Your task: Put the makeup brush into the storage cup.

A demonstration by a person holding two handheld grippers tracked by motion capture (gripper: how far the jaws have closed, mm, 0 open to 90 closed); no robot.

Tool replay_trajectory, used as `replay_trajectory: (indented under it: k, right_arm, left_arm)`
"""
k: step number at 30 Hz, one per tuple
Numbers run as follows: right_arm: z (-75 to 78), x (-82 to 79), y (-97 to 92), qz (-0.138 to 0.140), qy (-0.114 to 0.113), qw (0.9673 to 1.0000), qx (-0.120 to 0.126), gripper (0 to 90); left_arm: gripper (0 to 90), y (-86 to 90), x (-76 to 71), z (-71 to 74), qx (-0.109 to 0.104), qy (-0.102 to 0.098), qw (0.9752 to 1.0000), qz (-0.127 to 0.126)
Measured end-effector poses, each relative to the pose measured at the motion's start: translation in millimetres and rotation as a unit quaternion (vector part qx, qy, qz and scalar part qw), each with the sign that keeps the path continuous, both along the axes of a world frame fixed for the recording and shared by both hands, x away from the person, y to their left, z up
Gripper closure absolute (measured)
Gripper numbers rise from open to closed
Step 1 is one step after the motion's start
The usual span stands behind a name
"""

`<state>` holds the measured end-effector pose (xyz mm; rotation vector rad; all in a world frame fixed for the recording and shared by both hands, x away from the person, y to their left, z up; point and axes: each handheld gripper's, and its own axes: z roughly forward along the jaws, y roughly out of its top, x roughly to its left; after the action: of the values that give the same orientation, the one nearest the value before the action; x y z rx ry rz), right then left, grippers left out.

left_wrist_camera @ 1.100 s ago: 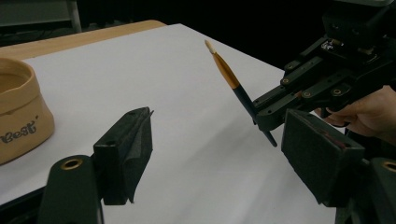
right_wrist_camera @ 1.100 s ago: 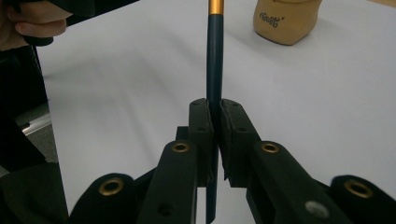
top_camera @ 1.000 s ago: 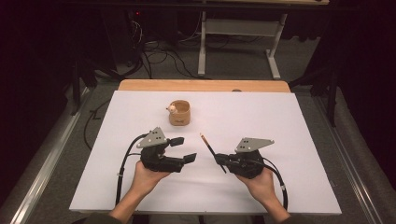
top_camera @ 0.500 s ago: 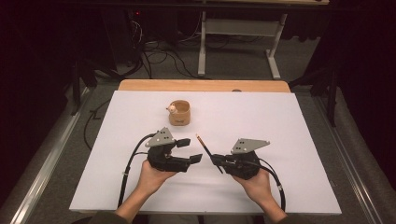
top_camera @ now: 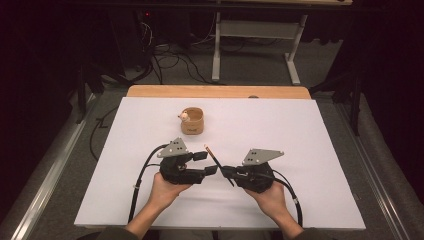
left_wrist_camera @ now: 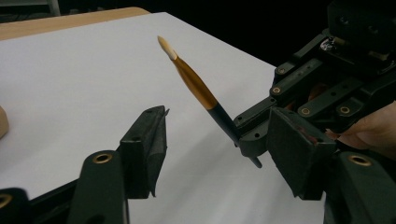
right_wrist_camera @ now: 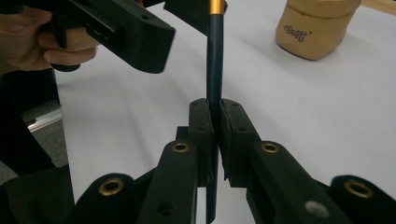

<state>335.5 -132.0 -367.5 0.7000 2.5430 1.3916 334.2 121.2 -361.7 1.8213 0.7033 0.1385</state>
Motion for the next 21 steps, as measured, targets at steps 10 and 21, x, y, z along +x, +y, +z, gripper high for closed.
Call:
replay_trajectory:
  k: [10,21]
  right_arm:
    - [-1.8,-1.1,8.6,0.01,0.002,0.9999,-0.002,85.8]
    - [-0.8,-2.9,15.0,0.016,-0.003,0.9999,-0.002,85.8]
  left_arm:
    - [50.9,1.5,0.7,-2.8,-0.014,0.01,0.9998,-0.004]
    - [60.4,3.0,0.3,-2.5,-0.022,0.012,0.9997,-0.004]
